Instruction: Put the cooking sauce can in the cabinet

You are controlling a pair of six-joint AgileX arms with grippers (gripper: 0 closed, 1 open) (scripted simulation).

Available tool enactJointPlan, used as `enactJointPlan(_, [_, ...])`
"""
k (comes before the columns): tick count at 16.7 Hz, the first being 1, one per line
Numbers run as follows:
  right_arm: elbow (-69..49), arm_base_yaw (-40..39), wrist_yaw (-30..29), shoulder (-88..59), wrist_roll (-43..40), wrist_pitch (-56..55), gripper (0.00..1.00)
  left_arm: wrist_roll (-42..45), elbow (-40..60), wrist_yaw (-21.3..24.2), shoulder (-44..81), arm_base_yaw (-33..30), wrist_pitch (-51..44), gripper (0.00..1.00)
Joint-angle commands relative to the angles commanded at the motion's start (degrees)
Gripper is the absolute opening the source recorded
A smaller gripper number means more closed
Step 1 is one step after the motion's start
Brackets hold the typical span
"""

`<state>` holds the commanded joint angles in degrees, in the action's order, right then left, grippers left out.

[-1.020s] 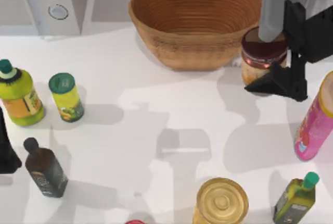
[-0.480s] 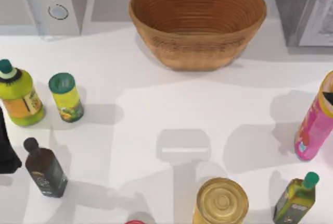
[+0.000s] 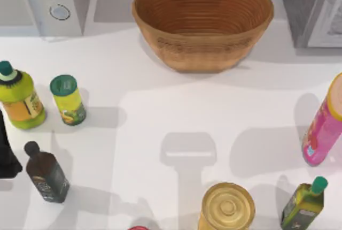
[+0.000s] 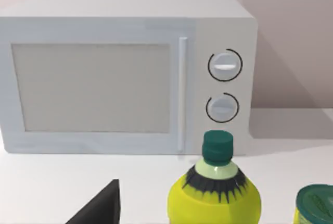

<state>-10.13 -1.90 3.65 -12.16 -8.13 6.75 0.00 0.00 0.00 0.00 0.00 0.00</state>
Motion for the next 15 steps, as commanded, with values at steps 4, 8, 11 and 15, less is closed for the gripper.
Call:
enactJointPlan(4, [8.57, 1.63, -3.13, 10.37, 6.84, -5.75, 0.00, 0.00, 0.00, 0.00, 0.00, 0.00, 0.00, 1.00])
enactJointPlan(8, [10.13, 1.90, -3.65, 12.16, 8.13, -6.76, 0.00, 0.00, 0.00, 0.00, 0.00, 0.00, 0.00, 1.00])
enactJointPlan(11, [10.07, 1.70, -3.53, 11.90, 8.15, -6.63, 0.00, 0.00, 0.00, 0.00, 0.00, 0.00, 0.00, 1.00])
enactJointPlan(15, [6.77, 0.81, -3.70, 9.37, 7.83, -5.35, 0.00, 0.00, 0.00, 0.00, 0.00, 0.00, 0.00, 1.00])
